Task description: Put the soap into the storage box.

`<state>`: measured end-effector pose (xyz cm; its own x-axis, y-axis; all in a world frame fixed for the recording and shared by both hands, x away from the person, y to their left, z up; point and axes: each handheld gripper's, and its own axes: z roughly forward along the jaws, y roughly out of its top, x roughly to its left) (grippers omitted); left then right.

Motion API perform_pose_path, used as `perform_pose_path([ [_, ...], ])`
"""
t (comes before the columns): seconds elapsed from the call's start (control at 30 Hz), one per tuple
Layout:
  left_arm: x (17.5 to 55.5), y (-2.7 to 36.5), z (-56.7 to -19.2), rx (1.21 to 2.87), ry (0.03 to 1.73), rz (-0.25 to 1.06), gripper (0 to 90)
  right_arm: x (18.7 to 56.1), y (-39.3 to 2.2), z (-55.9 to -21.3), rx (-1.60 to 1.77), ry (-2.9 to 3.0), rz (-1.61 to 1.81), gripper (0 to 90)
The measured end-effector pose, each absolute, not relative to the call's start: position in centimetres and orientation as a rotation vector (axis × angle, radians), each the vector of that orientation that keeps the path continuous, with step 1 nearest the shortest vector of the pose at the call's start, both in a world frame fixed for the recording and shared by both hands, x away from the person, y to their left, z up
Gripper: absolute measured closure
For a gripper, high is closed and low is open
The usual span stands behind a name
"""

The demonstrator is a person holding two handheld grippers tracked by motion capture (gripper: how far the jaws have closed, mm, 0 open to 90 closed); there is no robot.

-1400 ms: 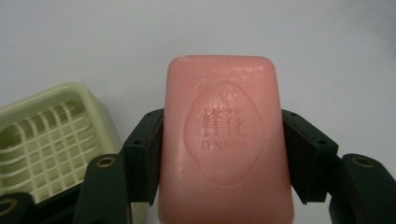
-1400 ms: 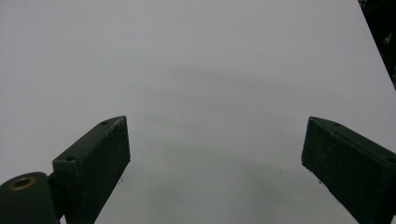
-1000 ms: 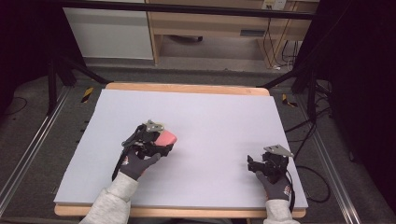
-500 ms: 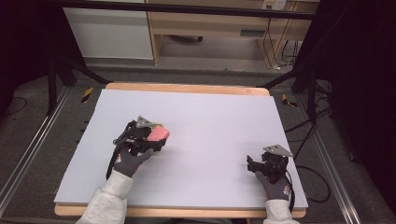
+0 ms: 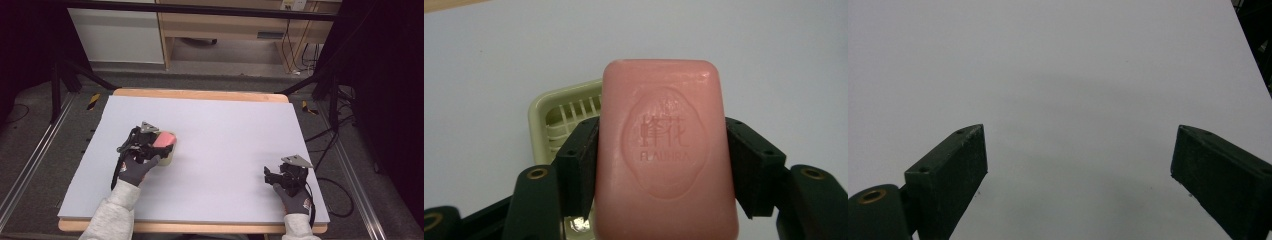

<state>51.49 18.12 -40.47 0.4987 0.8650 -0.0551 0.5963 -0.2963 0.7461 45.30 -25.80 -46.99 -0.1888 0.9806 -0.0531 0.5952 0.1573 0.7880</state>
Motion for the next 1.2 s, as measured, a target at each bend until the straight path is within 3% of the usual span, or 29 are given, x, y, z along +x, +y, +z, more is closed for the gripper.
perform_pose_path([
  [1.2, 54.4, 18.9, -43.3, 2.041, 1.286, 0.469, 37.2, 45.4, -25.8, -47.1, 1.509, 1.858, 0.868, 8.2],
])
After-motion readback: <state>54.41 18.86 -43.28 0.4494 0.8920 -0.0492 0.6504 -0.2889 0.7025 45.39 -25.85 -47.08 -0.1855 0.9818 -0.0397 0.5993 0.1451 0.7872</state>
